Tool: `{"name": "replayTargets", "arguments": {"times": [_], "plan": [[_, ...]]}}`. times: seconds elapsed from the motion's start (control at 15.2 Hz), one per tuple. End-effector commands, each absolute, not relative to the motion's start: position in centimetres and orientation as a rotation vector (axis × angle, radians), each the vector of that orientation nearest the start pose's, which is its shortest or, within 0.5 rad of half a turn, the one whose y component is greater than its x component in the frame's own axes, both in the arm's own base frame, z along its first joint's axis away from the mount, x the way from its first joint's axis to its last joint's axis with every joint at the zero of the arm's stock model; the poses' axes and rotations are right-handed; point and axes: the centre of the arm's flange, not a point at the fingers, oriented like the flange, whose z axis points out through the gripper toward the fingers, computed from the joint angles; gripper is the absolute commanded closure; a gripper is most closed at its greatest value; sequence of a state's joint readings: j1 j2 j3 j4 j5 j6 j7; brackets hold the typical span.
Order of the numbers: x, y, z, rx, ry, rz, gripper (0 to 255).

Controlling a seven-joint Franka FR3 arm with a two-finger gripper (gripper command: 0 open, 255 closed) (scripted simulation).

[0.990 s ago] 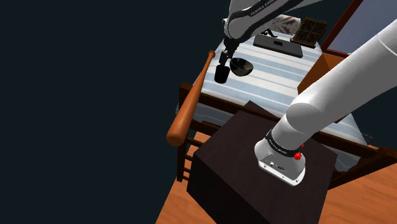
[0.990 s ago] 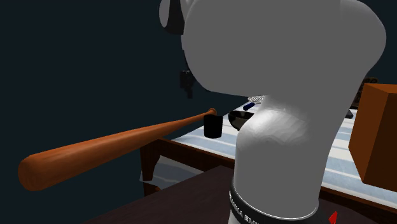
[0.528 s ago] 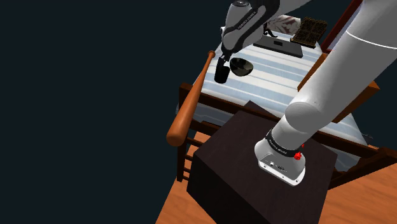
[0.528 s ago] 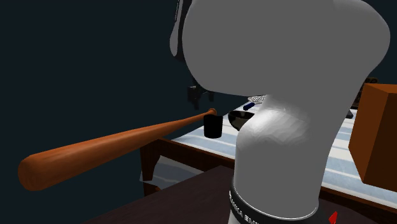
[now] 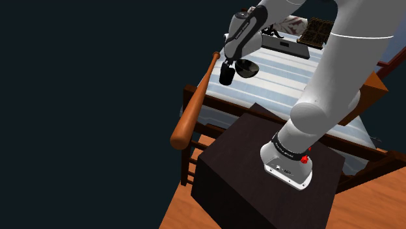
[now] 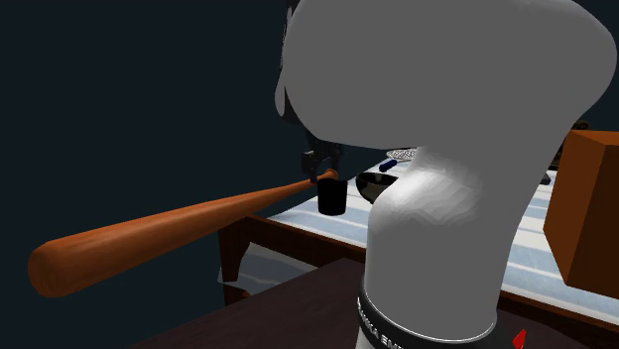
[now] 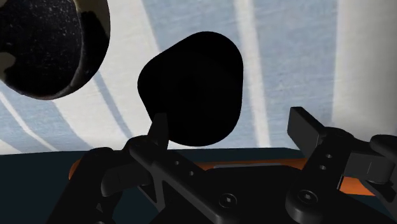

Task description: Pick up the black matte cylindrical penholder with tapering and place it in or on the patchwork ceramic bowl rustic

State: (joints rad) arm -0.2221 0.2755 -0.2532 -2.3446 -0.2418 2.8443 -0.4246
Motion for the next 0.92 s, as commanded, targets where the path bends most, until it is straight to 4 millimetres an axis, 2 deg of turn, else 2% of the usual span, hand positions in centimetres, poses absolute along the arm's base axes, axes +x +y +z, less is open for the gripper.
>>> {"name": "replayTargets", "arguments": {"times": [0.0, 0.2, 0.66, 0.73, 0.86], "plan": [[48.5, -23.8, 22.9, -3.364, -0.321, -0.223, 0], [48.7, -24.1, 21.6, -3.364, -0.321, -0.223, 0], [48.7, -24.1, 21.6, -3.364, -0.321, -0.223, 0], [48.7, -24.1, 21.6, -3.364, -0.321, -0.223, 255], [48.7, -24.1, 21.6, -3.364, -0.321, -0.223, 255]]}}
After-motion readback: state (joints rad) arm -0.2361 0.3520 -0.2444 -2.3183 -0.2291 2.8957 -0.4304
